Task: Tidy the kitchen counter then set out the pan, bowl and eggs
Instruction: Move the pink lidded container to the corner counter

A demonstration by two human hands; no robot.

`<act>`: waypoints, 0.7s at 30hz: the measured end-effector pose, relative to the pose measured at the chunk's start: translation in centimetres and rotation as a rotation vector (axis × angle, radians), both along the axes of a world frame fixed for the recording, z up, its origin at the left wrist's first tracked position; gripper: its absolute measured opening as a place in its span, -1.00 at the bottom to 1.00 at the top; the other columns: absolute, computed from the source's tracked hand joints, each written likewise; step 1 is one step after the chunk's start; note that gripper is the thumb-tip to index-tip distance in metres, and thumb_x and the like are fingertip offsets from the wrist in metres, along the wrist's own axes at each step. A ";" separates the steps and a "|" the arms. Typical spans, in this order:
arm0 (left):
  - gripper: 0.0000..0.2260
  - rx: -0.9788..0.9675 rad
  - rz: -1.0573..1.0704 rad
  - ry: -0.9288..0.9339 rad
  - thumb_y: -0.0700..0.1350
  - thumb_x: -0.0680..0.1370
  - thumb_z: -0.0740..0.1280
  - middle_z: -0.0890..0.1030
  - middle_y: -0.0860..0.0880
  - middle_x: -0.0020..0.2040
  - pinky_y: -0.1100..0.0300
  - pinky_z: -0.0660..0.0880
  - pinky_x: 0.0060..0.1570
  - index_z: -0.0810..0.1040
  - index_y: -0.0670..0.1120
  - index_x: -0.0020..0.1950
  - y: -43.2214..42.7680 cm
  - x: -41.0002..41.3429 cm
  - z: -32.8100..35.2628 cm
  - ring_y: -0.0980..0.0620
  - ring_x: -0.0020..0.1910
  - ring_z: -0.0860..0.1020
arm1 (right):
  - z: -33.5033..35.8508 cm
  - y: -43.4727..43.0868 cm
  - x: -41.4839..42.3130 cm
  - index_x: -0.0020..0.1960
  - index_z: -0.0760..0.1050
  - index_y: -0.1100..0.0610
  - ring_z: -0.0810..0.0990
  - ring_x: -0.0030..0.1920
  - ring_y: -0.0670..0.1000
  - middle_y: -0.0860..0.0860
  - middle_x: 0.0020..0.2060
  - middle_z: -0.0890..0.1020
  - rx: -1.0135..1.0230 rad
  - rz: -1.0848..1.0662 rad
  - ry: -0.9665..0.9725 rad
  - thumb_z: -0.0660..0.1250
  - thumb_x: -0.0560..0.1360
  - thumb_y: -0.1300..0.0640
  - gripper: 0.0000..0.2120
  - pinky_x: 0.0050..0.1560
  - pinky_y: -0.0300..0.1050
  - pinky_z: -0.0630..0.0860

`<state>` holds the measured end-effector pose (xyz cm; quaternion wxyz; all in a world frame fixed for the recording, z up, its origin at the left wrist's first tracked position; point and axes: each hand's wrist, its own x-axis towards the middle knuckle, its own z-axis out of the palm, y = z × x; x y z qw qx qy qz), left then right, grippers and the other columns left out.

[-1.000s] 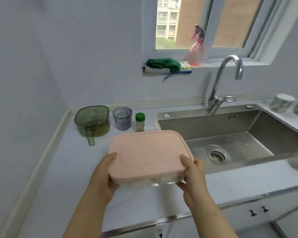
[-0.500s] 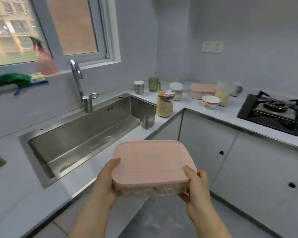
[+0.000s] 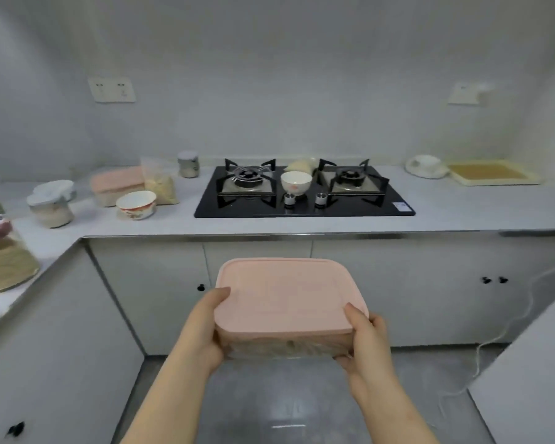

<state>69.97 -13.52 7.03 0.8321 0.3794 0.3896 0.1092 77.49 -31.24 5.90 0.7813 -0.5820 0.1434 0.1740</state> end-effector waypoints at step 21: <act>-0.92 0.095 -0.591 -0.001 -0.04 0.49 0.28 0.61 -0.10 -0.11 -0.01 0.48 -0.03 0.49 -0.02 -0.08 -7.7 40.0 0.5 -0.15 -0.14 0.55 | 0.6 -8.2 27.9 0.07 0.31 0.10 0.49 -0.17 -0.02 -0.03 -0.13 0.49 0.010 -0.612 -0.013 0.21 0.55 0.14 -0.87 -0.15 -0.05 0.45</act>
